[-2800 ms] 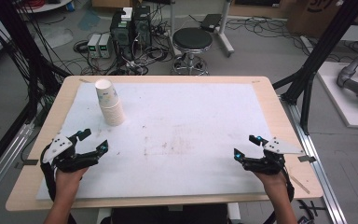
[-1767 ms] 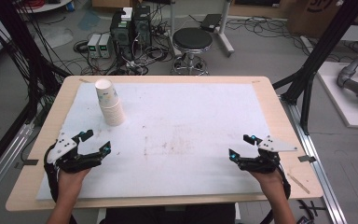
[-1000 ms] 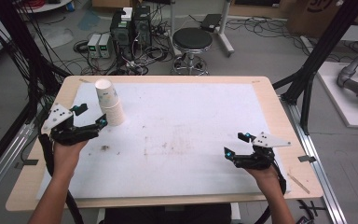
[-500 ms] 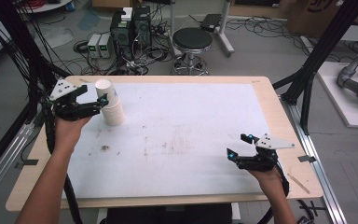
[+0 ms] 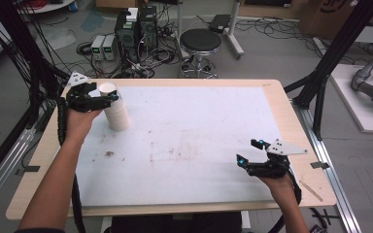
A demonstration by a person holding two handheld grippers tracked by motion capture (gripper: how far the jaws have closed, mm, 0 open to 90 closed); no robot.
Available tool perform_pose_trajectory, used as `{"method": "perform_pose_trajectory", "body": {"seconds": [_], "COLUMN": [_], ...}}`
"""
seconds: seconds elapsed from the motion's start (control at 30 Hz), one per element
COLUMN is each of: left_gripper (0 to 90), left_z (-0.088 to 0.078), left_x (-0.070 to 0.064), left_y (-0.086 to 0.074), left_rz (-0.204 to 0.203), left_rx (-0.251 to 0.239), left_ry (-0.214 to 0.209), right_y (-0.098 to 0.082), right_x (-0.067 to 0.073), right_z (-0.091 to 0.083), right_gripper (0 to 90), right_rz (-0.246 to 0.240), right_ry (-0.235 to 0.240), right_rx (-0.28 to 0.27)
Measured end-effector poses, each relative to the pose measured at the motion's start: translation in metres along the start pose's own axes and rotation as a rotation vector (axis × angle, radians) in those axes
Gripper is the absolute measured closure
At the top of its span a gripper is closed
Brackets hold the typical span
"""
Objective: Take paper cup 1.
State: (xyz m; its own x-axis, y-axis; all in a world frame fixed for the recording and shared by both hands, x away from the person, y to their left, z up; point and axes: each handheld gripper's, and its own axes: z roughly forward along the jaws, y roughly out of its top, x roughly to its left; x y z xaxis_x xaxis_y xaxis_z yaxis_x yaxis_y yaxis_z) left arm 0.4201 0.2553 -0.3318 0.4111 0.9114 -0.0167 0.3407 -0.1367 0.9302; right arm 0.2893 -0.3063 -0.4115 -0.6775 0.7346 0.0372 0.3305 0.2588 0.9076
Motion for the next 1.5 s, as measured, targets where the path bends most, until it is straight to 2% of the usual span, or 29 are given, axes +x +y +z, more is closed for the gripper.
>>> {"method": "perform_pose_trajectory", "body": {"seconds": [0.17, 0.33, 0.43, 0.5, 0.57, 0.73, 0.87, 0.9, 1.03, 1.2, 1.23, 1.33, 1.5], "left_gripper": [16.6, 20.2, 22.9, 26.1, 31.2, 31.9, 32.1, 32.2, 32.8, 33.7, 34.0, 34.7, 35.9], "left_z": [0.012, 0.018, 0.02, 0.02, 0.019, 0.016, 0.012, 0.008, -0.003, -0.016, -0.024, -0.036, -0.056], "left_x": [0.002, 0.003, 0.004, 0.004, 0.002, 0.003, 0.003, 0.003, 0.003, 0.003, 0.003, 0.001, -0.005], "left_y": [-0.003, -0.005, -0.006, -0.006, -0.005, -0.002, 0.004, 0.011, 0.024, 0.039, 0.045, 0.055, 0.065], "left_rz": [-0.011, -0.007, -0.019, -0.014, 0.007, 0.009, 0.015, 0.017, 0.018, 0.021, 0.024, 0.038, 0.044], "left_rx": [0.028, 0.035, 0.031, 0.027, 0.021, 0.01, -0.008, -0.01, -0.067, -0.102, -0.131, -0.171, -0.24], "left_ry": [-0.003, -0.018, -0.03, -0.04, -0.046, -0.047, -0.045, -0.046, -0.047, -0.052, -0.055, -0.059, -0.095], "right_y": [-0.001, -0.001, -0.002, -0.002, -0.002, -0.002, -0.002, -0.001, -0.001, -0.001, -0.001, 0.0, 0.001], "right_x": [-0.001, -0.002, -0.002, -0.002, -0.002, -0.001, -0.001, -0.001, 0.0, 0.0, 0.0, 0.001, 0.002], "right_z": [-0.001, -0.003, -0.003, -0.003, -0.003, -0.002, -0.002, -0.002, -0.002, -0.002, -0.002, -0.003, -0.002], "right_gripper": [17.0, 17.0, 17.0, 17.0, 17.1, 17.1, 17.0, 17.1, 17.1, 17.0, 17.1, 17.1, 17.0], "right_rz": [0.0, 0.004, 0.006, 0.011, 0.005, 0.007, 0.007, 0.004, 0.005, 0.006, 0.004, 0.006, 0.005], "right_ry": [-0.003, -0.006, -0.006, -0.006, -0.006, -0.003, -0.002, -0.002, 0.0, 0.004, 0.003, 0.004, 0.008], "right_rx": [-0.001, -0.003, 0.0, 0.0, 0.0, 0.002, 0.001, -0.002, -0.001, 0.003, -0.001, -0.001, -0.003]}}
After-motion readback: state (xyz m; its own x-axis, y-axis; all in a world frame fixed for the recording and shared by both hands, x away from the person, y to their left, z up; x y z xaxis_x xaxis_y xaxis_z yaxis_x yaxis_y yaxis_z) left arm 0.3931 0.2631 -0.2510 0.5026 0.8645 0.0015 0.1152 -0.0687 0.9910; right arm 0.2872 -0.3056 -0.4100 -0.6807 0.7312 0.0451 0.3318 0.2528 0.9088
